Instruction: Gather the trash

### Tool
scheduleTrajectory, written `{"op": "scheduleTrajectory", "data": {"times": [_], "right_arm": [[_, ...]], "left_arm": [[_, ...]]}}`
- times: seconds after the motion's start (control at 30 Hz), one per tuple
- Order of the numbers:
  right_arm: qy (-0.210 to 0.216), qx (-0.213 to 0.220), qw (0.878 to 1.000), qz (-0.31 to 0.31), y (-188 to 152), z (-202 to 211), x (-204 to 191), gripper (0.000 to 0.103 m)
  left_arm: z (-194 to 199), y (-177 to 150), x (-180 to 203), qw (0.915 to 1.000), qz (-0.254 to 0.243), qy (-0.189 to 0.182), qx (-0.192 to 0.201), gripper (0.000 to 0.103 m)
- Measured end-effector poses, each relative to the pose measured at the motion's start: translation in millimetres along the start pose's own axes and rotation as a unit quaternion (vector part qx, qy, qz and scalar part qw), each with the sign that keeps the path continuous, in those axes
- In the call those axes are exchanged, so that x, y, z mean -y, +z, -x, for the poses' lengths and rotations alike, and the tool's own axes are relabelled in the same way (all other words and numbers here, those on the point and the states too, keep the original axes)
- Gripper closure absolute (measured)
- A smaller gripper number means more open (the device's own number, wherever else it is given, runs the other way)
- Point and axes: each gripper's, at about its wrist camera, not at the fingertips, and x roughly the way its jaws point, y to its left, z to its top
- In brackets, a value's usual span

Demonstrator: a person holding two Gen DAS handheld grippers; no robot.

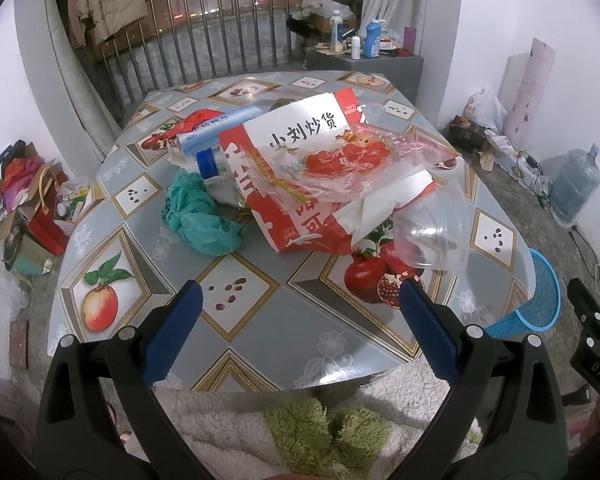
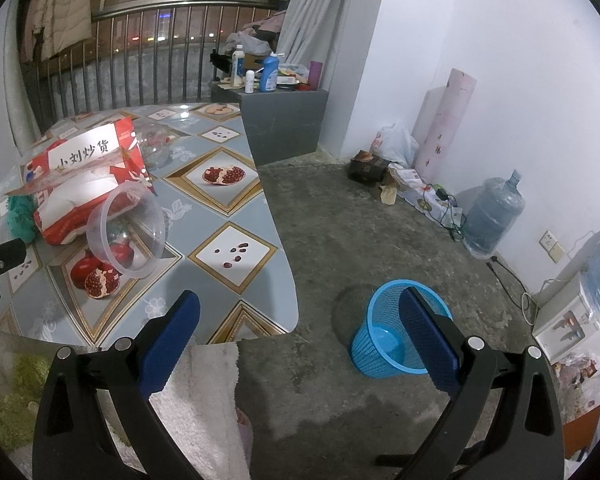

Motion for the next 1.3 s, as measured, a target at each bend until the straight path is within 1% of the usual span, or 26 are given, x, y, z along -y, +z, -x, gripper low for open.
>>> {"op": "scheduleTrajectory", "data": {"times": [0.33, 0.47, 0.63, 0.77, 0.87, 1.0, 1.03, 1.07, 1.13, 1.17, 1.3], "right_arm": [[0.002, -0.003, 1.000, -0.007, 0, -1, -2, 0.006], [0.015, -0.010, 1.000, -0.025, 0, -7, 2, 0.006], [0.042, -0.009, 0.998, -0.043, -1, -10, 5, 0.006], [0.065, 0.007, 0.996, -0.061, -2, -10, 6, 0.006], [0.075, 0.019, 0.994, -0.073, -2, -11, 6, 0.006], [0.090, 0.020, 0.992, -0.092, -1, -17, 6, 0.006], [0.098, 0.018, 0.990, -0.100, -1, -19, 7, 0.006], [0.109, 0.015, 0.988, -0.109, -1, -21, 7, 0.006], [0.129, 0.008, 0.984, -0.123, 0, -25, 6, 0.006], [0.139, 0.005, 0.982, -0.130, 1, -28, 5, 0.006], [0.167, 0.002, 0.977, -0.135, 3, -33, -2, 0.006]], "left_arm": [[1, 5, -1, 1.0000, -0.005, -0.002, 0.005, 0.009], [3, 5, 4, 0.9998, -0.012, -0.018, 0.004, 0.009], [6, 1, 7, 0.9986, -0.022, -0.048, 0.000, 0.009], [10, -5, 5, 0.9969, -0.025, -0.074, 0.005, 0.009], [12, -7, 2, 0.9949, -0.018, -0.098, 0.012, 0.009], [13, -7, -3, 0.9922, -0.004, -0.123, 0.018, 0.009], [13, -6, -5, 0.9916, 0.000, -0.128, 0.020, 0.009], [12, -5, -8, 0.9902, 0.006, -0.138, 0.022, 0.009], [11, -1, -15, 0.9846, 0.019, -0.171, 0.028, 0.009], [11, 2, -17, 0.9830, 0.024, -0.179, 0.032, 0.009], [5, 15, -23, 0.9821, 0.012, -0.182, 0.046, 0.009]]}}
